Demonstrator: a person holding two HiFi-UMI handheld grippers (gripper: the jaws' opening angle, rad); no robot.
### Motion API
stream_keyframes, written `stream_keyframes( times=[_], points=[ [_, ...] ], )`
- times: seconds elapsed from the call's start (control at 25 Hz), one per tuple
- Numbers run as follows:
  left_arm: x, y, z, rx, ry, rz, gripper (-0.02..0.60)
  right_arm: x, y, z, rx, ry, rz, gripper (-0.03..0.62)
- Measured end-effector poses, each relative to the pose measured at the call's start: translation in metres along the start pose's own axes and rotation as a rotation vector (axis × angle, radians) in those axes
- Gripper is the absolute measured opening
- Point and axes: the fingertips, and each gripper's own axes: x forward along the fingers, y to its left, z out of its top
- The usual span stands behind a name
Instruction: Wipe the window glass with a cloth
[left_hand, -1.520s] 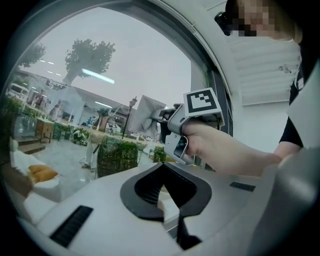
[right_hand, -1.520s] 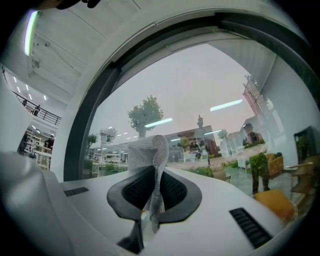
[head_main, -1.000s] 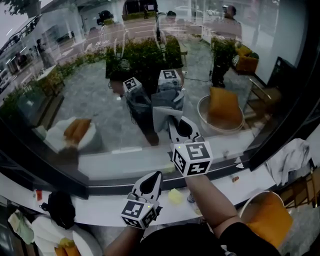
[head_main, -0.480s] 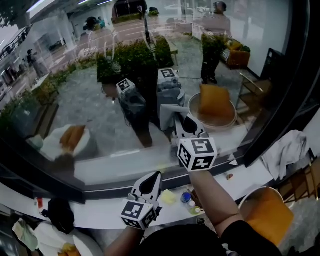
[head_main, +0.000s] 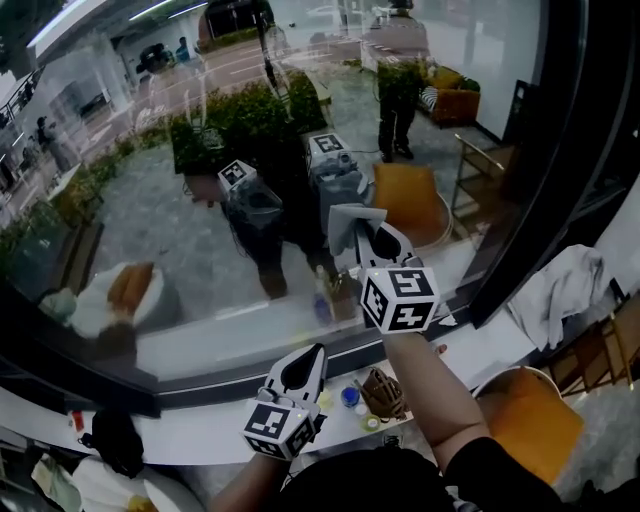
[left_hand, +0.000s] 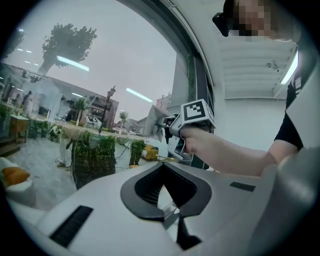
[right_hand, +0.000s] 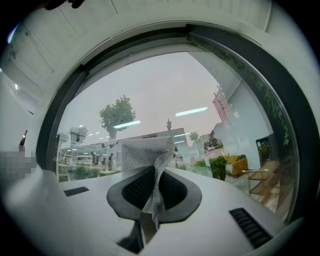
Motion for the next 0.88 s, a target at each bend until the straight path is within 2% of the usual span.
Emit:
stream_keyframes(
  times=[0.2,0.28,0.56,0.88],
  points=[
    [0.083,-0.059,-0.009,0.024,0.032,-0.027,0.008,-0.008,-0.117,0.004,0.018,-0.004,-0.042,0.041],
    [0.099,-0.073,-0.01,0.029,0.037,-0.04,0.008,-0.013,-0.146,0.006,0.025,-0.007,-0.062,0.041],
    [0.097,-0.087,-0.005,0.023,0.027,-0.086,0.008,-0.032,-0.172,0.013,0.021,0.004,-0.13,0.041],
    [0.102,-0.097,-0.005,0.005,0.021,-0.118,0.008,-0.038,-0.191,0.014,-0.015,0.024,-0.169,0.041]
  ],
)
